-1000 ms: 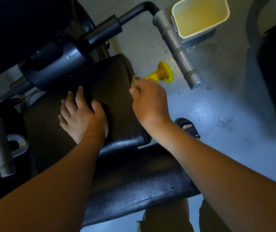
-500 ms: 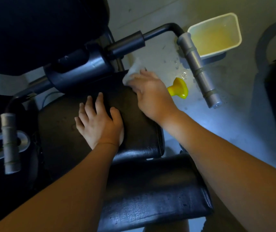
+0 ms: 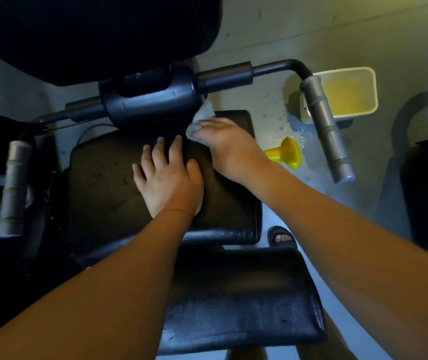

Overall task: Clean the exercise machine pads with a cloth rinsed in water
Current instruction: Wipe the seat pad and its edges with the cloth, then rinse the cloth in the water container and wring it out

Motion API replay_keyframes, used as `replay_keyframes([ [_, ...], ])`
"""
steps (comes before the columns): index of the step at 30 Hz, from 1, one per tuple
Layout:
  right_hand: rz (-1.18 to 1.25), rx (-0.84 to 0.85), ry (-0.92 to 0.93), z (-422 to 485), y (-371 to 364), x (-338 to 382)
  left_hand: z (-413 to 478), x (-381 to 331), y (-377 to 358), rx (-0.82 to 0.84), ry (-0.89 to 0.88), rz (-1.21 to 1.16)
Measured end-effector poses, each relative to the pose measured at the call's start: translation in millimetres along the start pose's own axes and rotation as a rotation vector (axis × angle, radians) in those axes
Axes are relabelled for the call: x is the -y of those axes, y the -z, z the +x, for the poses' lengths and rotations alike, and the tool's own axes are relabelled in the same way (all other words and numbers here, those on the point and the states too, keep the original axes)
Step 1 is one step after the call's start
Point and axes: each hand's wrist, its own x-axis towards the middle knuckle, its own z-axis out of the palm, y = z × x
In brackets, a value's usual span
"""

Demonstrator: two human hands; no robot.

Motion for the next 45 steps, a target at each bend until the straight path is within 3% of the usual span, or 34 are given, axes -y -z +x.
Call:
replay_keyframes([
  [6,0.067,0.035,0.100,-64.1,-0.3,26.3,-1.2,15.6,13.3,-0.027,-0.001,-0.425],
  [11,0.143,0.049,0.103,-125.4,13.4,42.2,-30.1,31.9,46.1,0.149,-0.014,-0.629],
  [15,0.401,-0.013,-0.249,-151.1,63.4,69.5,-75.7,18.4,77.2,0.260,0.106,-0.765],
  [18,0.577,-0.062,-0.378,-166.1,114.1,87.1,-105.7,-14.1,113.9,0.493,0.140,-1.031],
  [23,0.641,-0.213,-0.333,-211.4,211.3,116.3,-146.7,-85.4,177.6,0.582,-0.098,-1.208],
  [26,0.668,-0.276,-0.311,-237.6,259.2,114.4,-168.1,-130.3,210.6,0.555,-0.231,-1.252],
  [32,0.706,-0.420,-0.478,-276.0,341.2,59.0,-184.8,-222.0,238.9,0.398,-0.286,-1.216],
  [43,0.587,-0.190,-0.491,-329.2,492.7,-124.6,-194.5,-438.5,248.3,0.362,-0.257,-1.232],
  [45,0.677,-0.168,-0.513,-328.5,507.5,-145.6,-188.7,-463.0,249.4,0.333,-0.257,-1.197],
])
